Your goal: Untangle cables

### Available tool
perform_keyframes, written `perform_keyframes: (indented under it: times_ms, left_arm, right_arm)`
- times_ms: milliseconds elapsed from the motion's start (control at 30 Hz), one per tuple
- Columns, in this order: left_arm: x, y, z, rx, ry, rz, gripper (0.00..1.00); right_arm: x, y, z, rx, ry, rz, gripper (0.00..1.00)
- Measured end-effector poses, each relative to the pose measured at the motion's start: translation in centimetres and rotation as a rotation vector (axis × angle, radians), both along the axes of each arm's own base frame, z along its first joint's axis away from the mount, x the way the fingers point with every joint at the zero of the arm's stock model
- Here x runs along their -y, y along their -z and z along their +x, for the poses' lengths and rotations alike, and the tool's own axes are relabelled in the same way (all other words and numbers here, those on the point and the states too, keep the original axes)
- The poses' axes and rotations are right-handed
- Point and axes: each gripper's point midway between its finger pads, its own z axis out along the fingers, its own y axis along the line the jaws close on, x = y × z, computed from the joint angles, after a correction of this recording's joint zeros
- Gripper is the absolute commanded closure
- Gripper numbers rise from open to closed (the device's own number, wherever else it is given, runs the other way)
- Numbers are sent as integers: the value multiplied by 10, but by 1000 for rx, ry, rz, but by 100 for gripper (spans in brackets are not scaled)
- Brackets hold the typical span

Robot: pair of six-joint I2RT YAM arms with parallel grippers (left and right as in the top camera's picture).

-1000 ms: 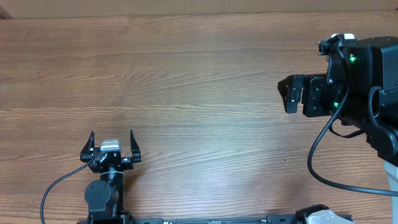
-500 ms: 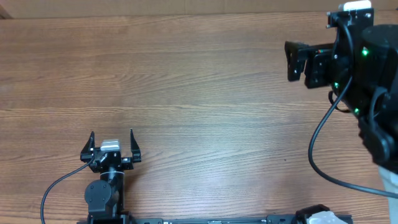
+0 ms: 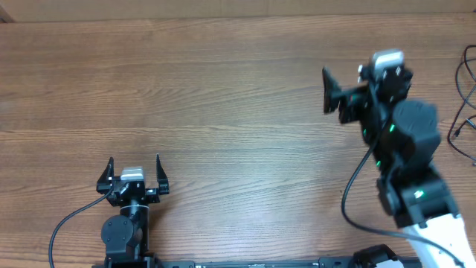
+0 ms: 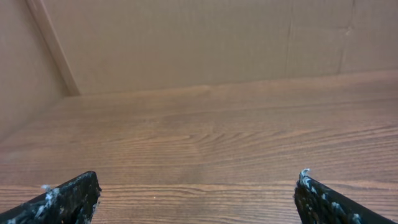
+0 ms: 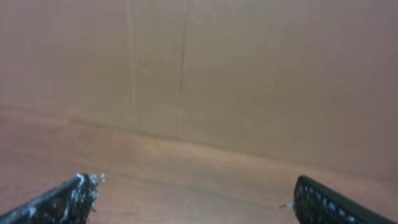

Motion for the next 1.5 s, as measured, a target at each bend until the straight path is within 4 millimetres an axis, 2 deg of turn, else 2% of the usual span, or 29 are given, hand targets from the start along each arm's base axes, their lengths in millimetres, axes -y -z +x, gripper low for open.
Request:
perform_keyframes:
  times_ms: [133, 367, 600, 867, 1300, 1500]
  left_arm:
    - [0, 0, 0, 0, 0, 0, 0]
    - [0, 0, 0, 0, 0, 0, 1]
    - [0, 0, 0, 0, 0, 0, 0]
    - [0, 0, 0, 0, 0, 0, 0]
    - [0, 0, 0, 0, 0, 0, 0]
    - [0, 0, 0, 0, 0, 0, 0]
  right_arm:
    - [5, 30, -17, 60, 0, 14, 0]
    - [31, 46, -54, 218, 50, 52, 0]
    - [58, 62, -79, 298, 120, 57, 0]
    - [74, 68, -93, 355, 148, 45, 0]
    - [69, 99, -105, 399, 105, 99, 0]
    - [69, 99, -105, 395, 105, 132, 0]
